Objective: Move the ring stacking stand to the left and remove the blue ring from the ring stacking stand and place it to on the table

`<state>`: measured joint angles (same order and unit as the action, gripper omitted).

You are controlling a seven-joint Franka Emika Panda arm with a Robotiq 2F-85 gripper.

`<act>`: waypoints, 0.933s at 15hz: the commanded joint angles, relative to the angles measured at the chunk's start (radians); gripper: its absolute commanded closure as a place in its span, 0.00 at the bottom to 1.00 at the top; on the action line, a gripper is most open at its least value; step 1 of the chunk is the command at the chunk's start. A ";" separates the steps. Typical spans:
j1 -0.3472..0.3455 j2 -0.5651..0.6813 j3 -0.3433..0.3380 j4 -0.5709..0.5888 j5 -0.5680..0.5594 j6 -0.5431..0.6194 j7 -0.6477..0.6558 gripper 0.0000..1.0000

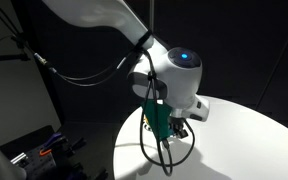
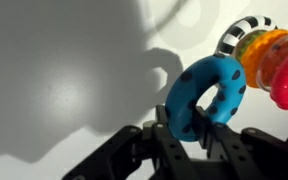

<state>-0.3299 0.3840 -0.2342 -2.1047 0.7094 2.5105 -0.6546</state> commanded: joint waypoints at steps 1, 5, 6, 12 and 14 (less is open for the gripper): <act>-0.021 0.018 0.026 -0.027 -0.081 0.050 0.053 0.91; -0.033 0.046 0.043 -0.048 -0.167 0.080 0.102 0.91; -0.037 0.051 0.050 -0.053 -0.189 0.086 0.117 0.91; -0.061 0.061 0.080 -0.071 -0.298 0.100 0.180 0.44; -0.065 0.056 0.085 -0.076 -0.325 0.096 0.190 0.37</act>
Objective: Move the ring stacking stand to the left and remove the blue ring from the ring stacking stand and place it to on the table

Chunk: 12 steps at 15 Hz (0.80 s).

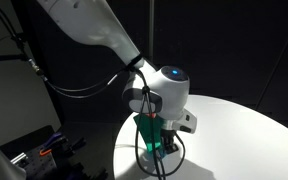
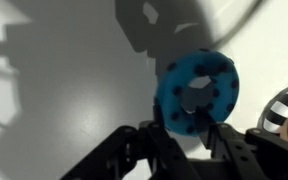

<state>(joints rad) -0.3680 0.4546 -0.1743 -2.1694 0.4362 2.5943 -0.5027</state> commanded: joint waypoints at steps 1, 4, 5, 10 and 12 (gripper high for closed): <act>-0.026 -0.018 0.026 -0.013 -0.063 0.009 0.044 0.28; -0.012 -0.037 0.018 -0.020 -0.115 -0.021 0.069 0.05; 0.001 -0.048 0.009 -0.024 -0.146 -0.032 0.094 0.01; 0.069 -0.120 -0.020 -0.033 -0.314 -0.137 0.247 0.00; 0.097 -0.150 -0.023 -0.026 -0.368 -0.196 0.304 0.00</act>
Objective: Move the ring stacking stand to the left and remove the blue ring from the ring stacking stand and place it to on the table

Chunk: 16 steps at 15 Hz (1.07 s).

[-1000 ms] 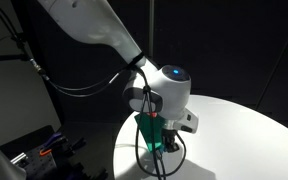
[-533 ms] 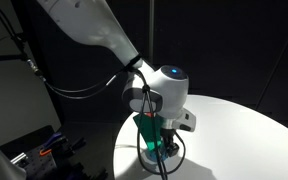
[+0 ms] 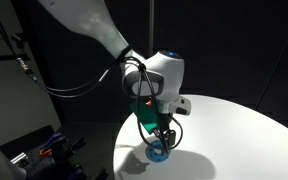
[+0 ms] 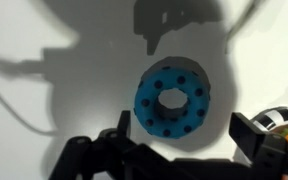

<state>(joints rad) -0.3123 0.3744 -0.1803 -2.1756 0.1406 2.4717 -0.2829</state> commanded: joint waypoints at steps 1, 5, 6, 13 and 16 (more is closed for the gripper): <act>0.053 -0.084 -0.017 -0.017 -0.091 -0.102 0.109 0.00; 0.098 -0.146 -0.009 -0.010 -0.144 -0.203 0.185 0.00; 0.107 -0.159 -0.007 -0.008 -0.152 -0.225 0.198 0.00; 0.162 -0.267 0.025 -0.007 -0.145 -0.322 0.245 0.00; 0.170 -0.322 0.043 -0.012 -0.105 -0.336 0.217 0.00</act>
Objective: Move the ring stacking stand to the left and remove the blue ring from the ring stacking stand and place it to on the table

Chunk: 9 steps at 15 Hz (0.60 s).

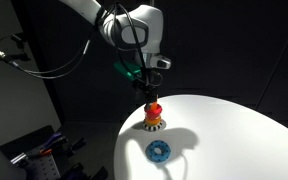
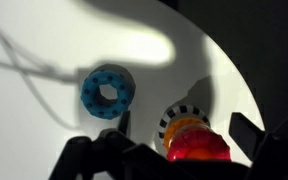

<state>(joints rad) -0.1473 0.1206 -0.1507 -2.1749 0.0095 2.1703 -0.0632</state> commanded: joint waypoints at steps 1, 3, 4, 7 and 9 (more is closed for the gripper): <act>0.007 -0.089 0.018 -0.016 0.036 -0.040 -0.011 0.00; 0.011 -0.125 0.026 -0.019 0.053 -0.047 -0.017 0.00; 0.013 -0.140 0.029 -0.020 0.062 -0.050 -0.019 0.00; 0.023 -0.189 0.035 -0.026 0.069 -0.056 -0.017 0.00; 0.029 -0.211 0.037 -0.029 0.067 -0.056 -0.012 0.00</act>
<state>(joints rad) -0.1258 -0.0335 -0.1154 -2.1793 0.0592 2.1281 -0.0664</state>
